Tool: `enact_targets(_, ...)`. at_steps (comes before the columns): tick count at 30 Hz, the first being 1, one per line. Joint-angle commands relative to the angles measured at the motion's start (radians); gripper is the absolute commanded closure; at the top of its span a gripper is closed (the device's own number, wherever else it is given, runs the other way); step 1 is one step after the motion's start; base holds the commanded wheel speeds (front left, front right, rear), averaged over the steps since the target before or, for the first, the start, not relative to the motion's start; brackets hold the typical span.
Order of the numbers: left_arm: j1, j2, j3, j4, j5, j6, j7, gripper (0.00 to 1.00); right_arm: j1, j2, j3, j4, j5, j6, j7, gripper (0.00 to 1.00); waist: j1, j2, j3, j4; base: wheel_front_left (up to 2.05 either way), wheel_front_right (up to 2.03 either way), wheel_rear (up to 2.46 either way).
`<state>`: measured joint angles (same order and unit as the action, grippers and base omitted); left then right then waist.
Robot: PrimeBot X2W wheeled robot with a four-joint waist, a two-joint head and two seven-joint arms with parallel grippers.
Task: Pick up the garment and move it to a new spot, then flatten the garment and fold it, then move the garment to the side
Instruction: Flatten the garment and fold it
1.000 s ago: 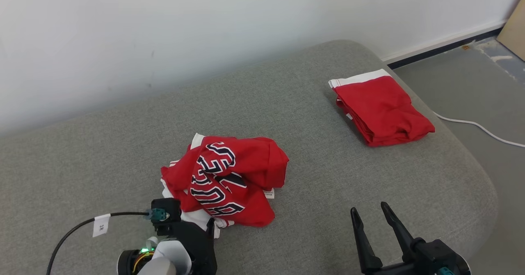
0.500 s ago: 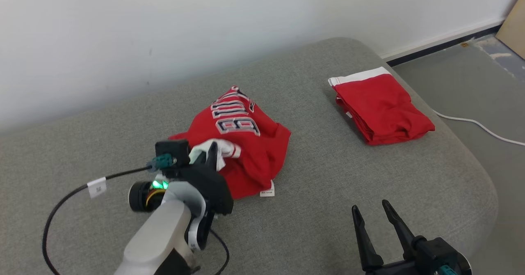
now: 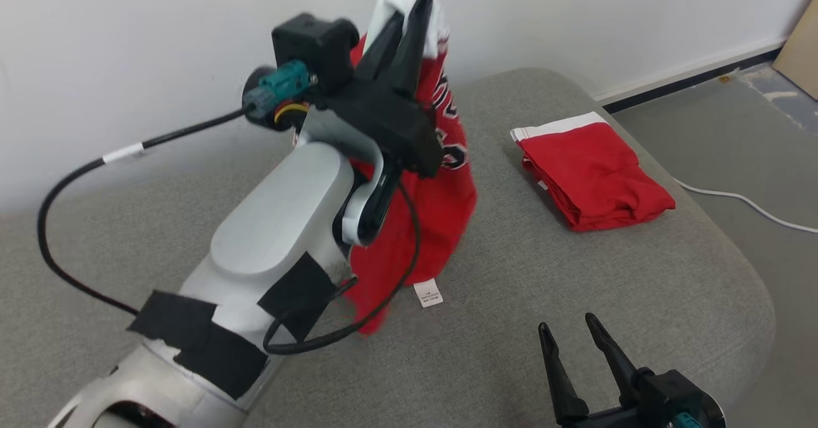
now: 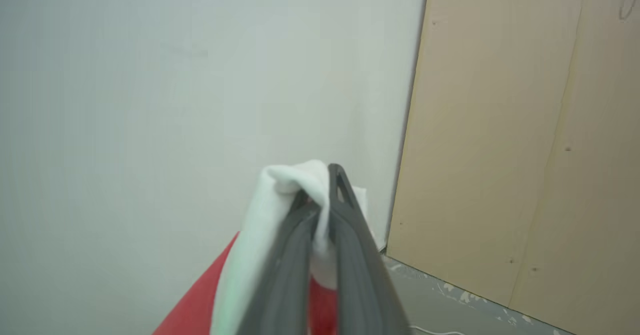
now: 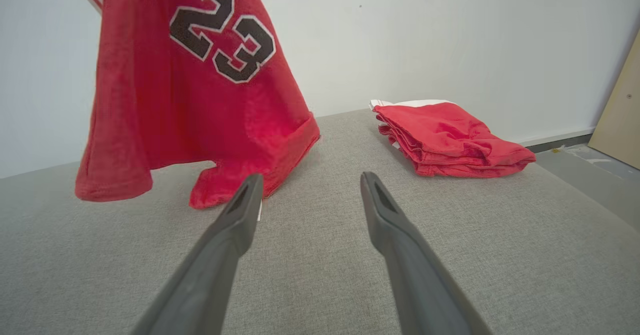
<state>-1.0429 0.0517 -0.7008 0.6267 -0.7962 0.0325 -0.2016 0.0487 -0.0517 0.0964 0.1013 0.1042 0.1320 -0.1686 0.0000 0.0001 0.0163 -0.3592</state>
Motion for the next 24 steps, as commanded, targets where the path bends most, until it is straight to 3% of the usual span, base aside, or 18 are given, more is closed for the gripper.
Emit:
enact_targets(1, -0.047, -0.002, -0.015, -0.030, -0.024, 0.010, -0.020, 1.00, -0.007, 0.002, 0.005, 0.003, 0.003, -0.002, -0.005, 0.00, 0.0000, -0.0001, -0.004, -0.007, 0.00, 0.00, 0.00)
enact_targets(9, -0.186, -0.002, -0.048, -0.137, -0.081, 0.066, -0.061, 1.00, -0.003, 0.002, 0.016, 0.012, 0.007, -0.002, -0.009, 0.00, 0.0000, -0.0001, -0.010, -0.020, 0.00, 0.00, 0.00)
enact_targets(12, -0.198, -0.001, -0.050, -0.141, -0.080, 0.115, -0.064, 1.00, -0.001, 0.002, 0.014, 0.011, 0.010, -0.002, -0.013, 0.00, 0.0000, -0.0001, -0.006, -0.014, 0.00, 0.00, 0.00)
enact_targets(16, -0.092, 0.000, -0.052, -0.056, -0.036, 0.185, -0.063, 1.00, -0.007, 0.003, 0.010, 0.006, 0.021, -0.002, -0.021, 0.00, 0.0000, -0.0001, 0.015, 0.023, 0.00, 0.00, 0.00)
enact_targets(24, 0.164, 0.052, 0.008, 0.047, -0.051, 0.192, -0.064, 1.00, -0.017, 0.003, -0.012, -0.007, 0.010, -0.002, -0.021, 0.00, 0.0000, -0.0001, 0.054, 0.123, 0.00, 0.00, 0.00)
